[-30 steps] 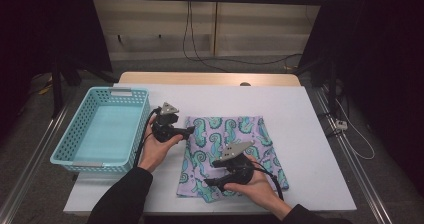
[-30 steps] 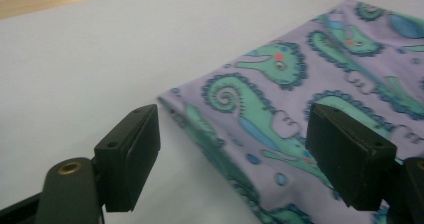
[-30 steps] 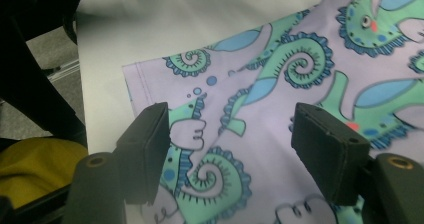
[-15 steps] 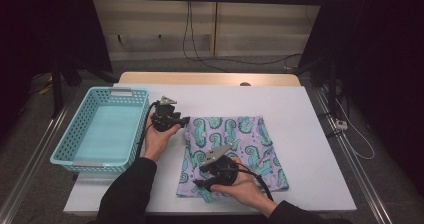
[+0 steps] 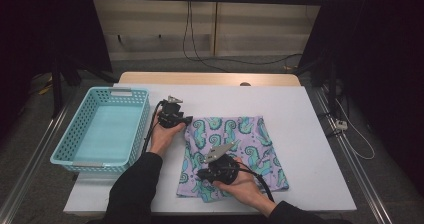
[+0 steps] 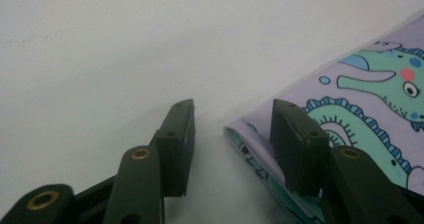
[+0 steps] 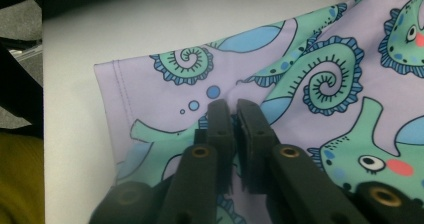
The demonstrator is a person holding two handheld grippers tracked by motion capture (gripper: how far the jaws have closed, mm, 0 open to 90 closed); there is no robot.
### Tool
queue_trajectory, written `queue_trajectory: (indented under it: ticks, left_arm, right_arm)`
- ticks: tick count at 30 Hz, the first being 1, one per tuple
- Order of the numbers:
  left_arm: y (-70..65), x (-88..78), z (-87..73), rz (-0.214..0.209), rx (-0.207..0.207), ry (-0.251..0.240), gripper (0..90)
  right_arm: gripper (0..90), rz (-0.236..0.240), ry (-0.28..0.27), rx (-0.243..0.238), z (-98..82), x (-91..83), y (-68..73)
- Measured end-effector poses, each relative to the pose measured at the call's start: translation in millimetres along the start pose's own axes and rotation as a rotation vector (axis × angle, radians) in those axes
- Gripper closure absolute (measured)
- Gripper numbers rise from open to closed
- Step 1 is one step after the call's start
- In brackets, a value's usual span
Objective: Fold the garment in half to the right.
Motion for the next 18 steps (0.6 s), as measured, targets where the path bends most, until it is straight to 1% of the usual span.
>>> queue_trajectory:
  ticks: [1, 2, 3, 4, 5, 6, 7, 9, 10, 11, 12, 13, 14, 15, 16, 17, 18]
  left_arm:
    - [0.3, 0.1, 0.3, 0.002, -0.002, 0.002, 59.8]
    - [-0.4, 0.6, 0.3, -0.009, -0.004, 0.003, 65.6]
    - [-2.2, 1.7, 0.3, -0.039, -0.011, -0.001, 79.1]
    - [-2.7, 2.3, 0.8, -0.055, -0.020, 0.002, 83.6]
    - [-2.7, 2.3, 0.8, -0.055, -0.020, 0.002, 85.8]
    - [-1.6, 1.8, 1.3, -0.060, -0.017, 0.007, 85.8]
    - [-0.5, 1.9, 1.9, -0.061, -0.023, -0.005, 87.0]
    - [2.5, 1.8, 2.1, -0.063, -0.038, -0.018, 87.6]
    - [2.8, 2.9, 1.2, -0.062, -0.049, -0.021, 87.6]
    - [2.8, 2.9, 1.2, -0.062, -0.049, -0.021, 87.6]
    - [2.3, 3.2, 1.1, -0.061, -0.039, -0.017, 87.6]
    - [1.2, 3.4, 1.1, -0.057, -0.036, -0.019, 87.6]
    - [0.9, 2.8, 1.0, -0.061, -0.034, -0.016, 87.5]
    - [1.1, 2.2, 0.8, -0.062, -0.032, -0.014, 87.5]
    - [1.2, 1.7, 0.3, -0.064, -0.031, -0.013, 87.5]
    - [1.5, 1.0, -0.2, -0.065, -0.030, -0.011, 87.5]
    - [0.9, 0.4, -0.8, -0.063, -0.034, -0.012, 87.4]
  right_arm:
    - [87.9, -0.002, -0.002, -0.003, 0.7, 0.3, 0.1]
    - [88.1, -0.003, -0.004, -0.002, 1.3, 0.9, 0.6]
    - [88.3, -0.003, -0.010, 0.001, 2.3, 1.4, 0.8]
    - [88.4, -0.005, -0.020, 0.009, 5.2, 3.1, 0.9]
    - [88.4, -0.007, -0.020, 0.009, 6.8, 3.7, 1.5]
    - [88.4, -0.007, -0.020, 0.009, 6.8, 3.7, 1.5]
    - [88.3, -0.007, -0.023, 0.005, 8.3, 4.2, 1.8]
    - [87.9, -0.013, -0.037, 0.017, 9.7, 5.3, 2.4]
    - [82.9, -0.011, -0.028, 0.016, 8.4, 6.8, 3.2]
    - [78.8, -0.002, -0.026, 0.022, 7.8, 7.7, 4.3]
    - [75.8, 0.004, -0.022, 0.020, 7.1, 7.7, 6.0]
    - [75.8, 0.004, -0.022, 0.020, 7.1, 7.7, 6.0]
    - [65.3, 0.000, -0.024, 0.029, 5.9, 6.3, 11.1]
    - [65.3, 0.000, -0.024, 0.029, 5.9, 6.3, 11.1]
    - [57.6, 0.002, -0.026, 0.032, 4.7, 5.8, 15.0]
    - [57.6, 0.002, -0.026, 0.032, 4.7, 5.8, 15.0]
    - [54.3, -0.001, -0.024, 0.032, 4.5, 6.2, 20.7]
Point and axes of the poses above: each handheld gripper's, and its own axes: x roughly forward along the jaws, z roughly out of its top, y roughly to its left, the point moved 3 cm from there along x, roughly forward along the jaws, and after that the axes turned 1 degree about z, right-handed, at the moved point
